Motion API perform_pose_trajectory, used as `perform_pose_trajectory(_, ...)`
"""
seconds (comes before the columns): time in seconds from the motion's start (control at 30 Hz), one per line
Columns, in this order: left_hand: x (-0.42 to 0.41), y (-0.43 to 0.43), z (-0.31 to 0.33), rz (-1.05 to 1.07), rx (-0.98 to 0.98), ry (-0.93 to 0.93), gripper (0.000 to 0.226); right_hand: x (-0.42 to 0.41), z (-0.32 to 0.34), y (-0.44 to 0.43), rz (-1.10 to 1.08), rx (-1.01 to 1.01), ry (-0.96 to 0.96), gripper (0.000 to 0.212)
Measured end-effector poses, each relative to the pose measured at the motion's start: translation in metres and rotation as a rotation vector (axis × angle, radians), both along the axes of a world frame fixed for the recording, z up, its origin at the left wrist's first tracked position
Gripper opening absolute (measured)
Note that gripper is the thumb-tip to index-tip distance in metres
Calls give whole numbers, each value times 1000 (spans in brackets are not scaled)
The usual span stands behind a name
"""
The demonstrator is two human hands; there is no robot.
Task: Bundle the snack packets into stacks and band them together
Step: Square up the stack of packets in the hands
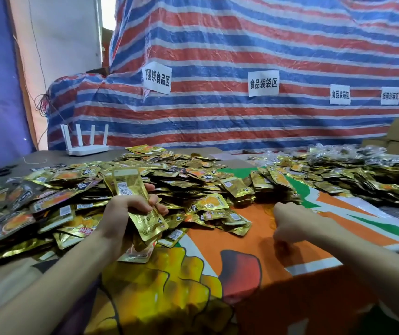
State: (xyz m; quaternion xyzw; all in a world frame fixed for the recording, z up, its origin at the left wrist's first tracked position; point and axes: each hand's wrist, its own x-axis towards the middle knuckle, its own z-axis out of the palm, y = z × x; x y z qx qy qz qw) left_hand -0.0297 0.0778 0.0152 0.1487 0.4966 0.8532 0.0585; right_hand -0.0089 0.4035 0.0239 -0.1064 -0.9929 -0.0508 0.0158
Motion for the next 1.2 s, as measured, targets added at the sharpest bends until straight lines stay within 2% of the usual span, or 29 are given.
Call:
perform_pose_trajectory(0.07, 0, -7, 0, -21, 11, 5, 53, -1, 5, -3, -2, -29, 124, 17)
perform_pose_trajectory(0.13, 0, -14, 0, -37, -1, 13, 56, -6, 12, -9, 29, -146, 315, 9)
perform_pose_trajectory(0.23, -4, -18, 1, -33, -45, 18, 51, -15, 24, -33, 165, -494, 439, 14)
perform_pose_trajectory(0.3, -12, -21, 4, 19, -180, 14, 40, -20, 31, -59, 278, -724, 443, 12)
perform_pose_trajectory(0.33, -15, -24, 4, 37, -229, 14, 40, -23, 32, -74, 333, -817, 435, 11)
perform_pose_trajectory(0.5, -19, -41, -6, -22, -192, 6, 64, -41, 27, -147, 525, -1110, 273, 13)
perform_pose_trajectory(0.63, -29, -51, -10, 38, -215, -39, 43, -57, 14, -194, 573, -1164, 252, 7)
perform_pose_trajectory(0.8, -35, -66, -23, -2, -181, -83, 59, -73, -10, -218, 508, -1283, 255, 15)
perform_pose_trajectory(0.9, -39, -69, -21, -78, -101, -97, 61, -79, -21, -214, 506, -1479, 113, 23)
perform_pose_trajectory(0.97, -41, -68, -20, -18, -119, -86, 58, -85, -25, -211, 553, -1605, 44, 25)
perform_pose_trajectory(1.03, -44, -68, -20, 12, -102, -91, 53, -88, -27, -209, 581, -1636, 21, 25)
perform_pose_trajectory(1.2, -44, -74, -17, -60, 82, -68, 45, -89, -26, -207, 617, -1743, -60, 23)
